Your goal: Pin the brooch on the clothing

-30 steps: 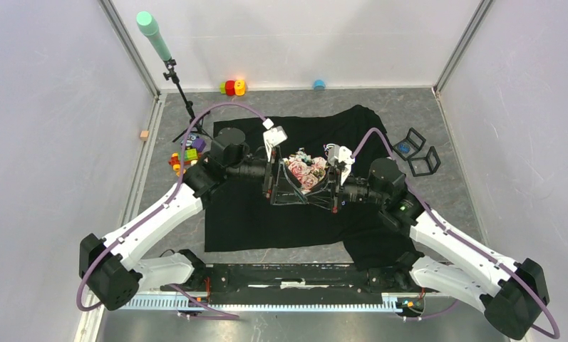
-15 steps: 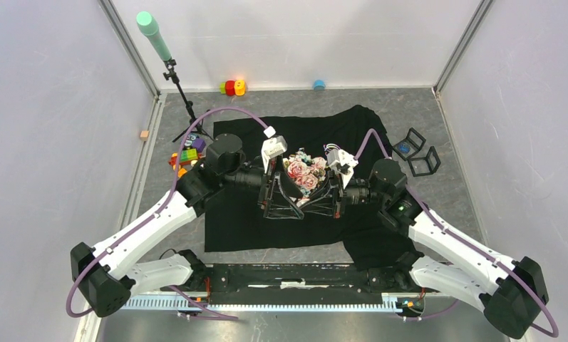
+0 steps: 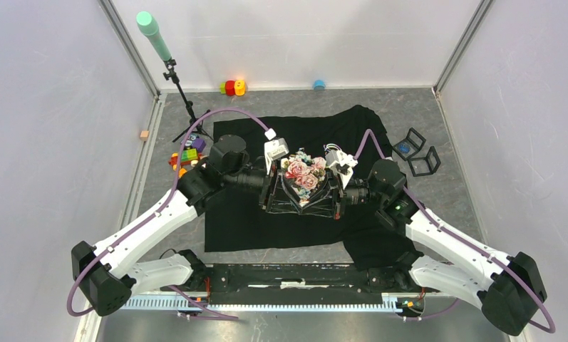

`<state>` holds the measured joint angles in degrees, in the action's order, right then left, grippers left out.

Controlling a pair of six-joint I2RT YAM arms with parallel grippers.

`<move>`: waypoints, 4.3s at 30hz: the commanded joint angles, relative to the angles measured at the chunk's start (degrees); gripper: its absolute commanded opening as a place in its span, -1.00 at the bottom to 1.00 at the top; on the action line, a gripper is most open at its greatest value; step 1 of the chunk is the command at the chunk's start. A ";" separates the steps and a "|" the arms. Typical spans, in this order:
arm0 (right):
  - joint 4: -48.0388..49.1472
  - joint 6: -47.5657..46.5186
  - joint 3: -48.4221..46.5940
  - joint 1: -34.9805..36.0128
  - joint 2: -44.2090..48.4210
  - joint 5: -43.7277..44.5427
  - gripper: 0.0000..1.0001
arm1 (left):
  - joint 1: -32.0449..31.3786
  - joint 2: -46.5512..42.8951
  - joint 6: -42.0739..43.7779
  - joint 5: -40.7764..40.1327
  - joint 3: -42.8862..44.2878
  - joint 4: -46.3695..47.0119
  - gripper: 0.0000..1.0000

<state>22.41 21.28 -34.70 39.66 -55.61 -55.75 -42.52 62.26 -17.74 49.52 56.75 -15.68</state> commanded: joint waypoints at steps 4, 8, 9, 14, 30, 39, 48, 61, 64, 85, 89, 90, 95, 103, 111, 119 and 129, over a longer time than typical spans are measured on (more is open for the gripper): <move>2.11 0.25 -0.45 -0.37 -0.19 -1.20 -1.00 | -0.33 0.02 4.73 -1.00 2.92 -2.69 -0.12; 1.85 -0.02 -0.50 -0.50 -0.36 -1.38 -1.00 | -0.37 0.15 4.49 -0.71 2.79 -2.45 -0.28; 1.76 -0.05 -0.46 -0.47 -0.23 -1.38 -1.00 | -0.37 0.27 4.32 -0.67 2.76 -2.18 -0.33; 1.50 -0.04 -0.55 -0.57 0.05 -1.35 -1.00 | -0.78 0.77 4.02 0.29 2.75 -1.90 -0.61; -4.95 -4.28 -1.50 -1.29 1.63 -1.27 -0.19 | -1.06 -1.77 1.63 -4.27 0.55 1.93 -0.95; -12.48 -8.84 -3.31 -3.10 3.95 -2.44 0.12 | -1.07 -2.47 2.09 -6.71 0.51 1.47 -0.95; -13.35 -8.38 -5.33 -8.08 4.77 -6.09 0.13 | -1.07 -1.09 2.72 -3.20 0.95 0.44 -0.95; 0.32 1.94 -3.48 -8.53 3.66 -8.86 -0.34 | -1.16 -0.37 2.97 0.32 1.17 0.39 -0.95; 3.31 4.34 -2.60 -8.55 2.94 -9.15 -0.40 | -1.25 -0.34 2.97 0.40 1.08 0.39 -0.95; 2.72 5.00 -1.65 -8.56 0.31 -9.66 -0.91 | -1.60 0.06 2.63 0.62 0.93 0.90 -0.95; 2.63 5.06 -1.58 -8.50 1.03 -7.08 -1.00 | -1.60 -0.26 2.42 -0.21 1.08 1.01 -0.07; 2.71 5.23 -1.67 -8.54 1.38 -6.07 -1.00 | -1.60 -0.66 2.72 -0.87 1.03 0.98 0.19; 7.55 10.12 -1.15 -9.20 2.39 -1.96 -1.00 | -1.60 -5.15 3.86 -6.26 -1.02 2.79 0.78; 29.04 25.64 4.47 -9.66 3.13 3.66 -1.00 | -1.60 -8.14 -0.63 -8.83 -4.96 10.55 0.53; 40.41 33.10 6.04 -9.62 0.48 3.43 -1.00 | -1.59 -6.12 -4.07 -8.01 -5.29 12.85 0.05; 39.59 32.09 6.48 -9.60 -0.69 3.71 -1.00 | -1.60 -5.79 -7.23 -5.29 -6.45 17.99 0.01; 39.88 31.71 6.66 -9.52 -1.35 2.88 -1.00 | -1.60 -4.57 -9.20 -3.42 -7.09 20.87 -0.27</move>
<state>59.20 52.88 -28.21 30.22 -56.80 -52.82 -43.86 57.12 -24.73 44.18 49.93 1.85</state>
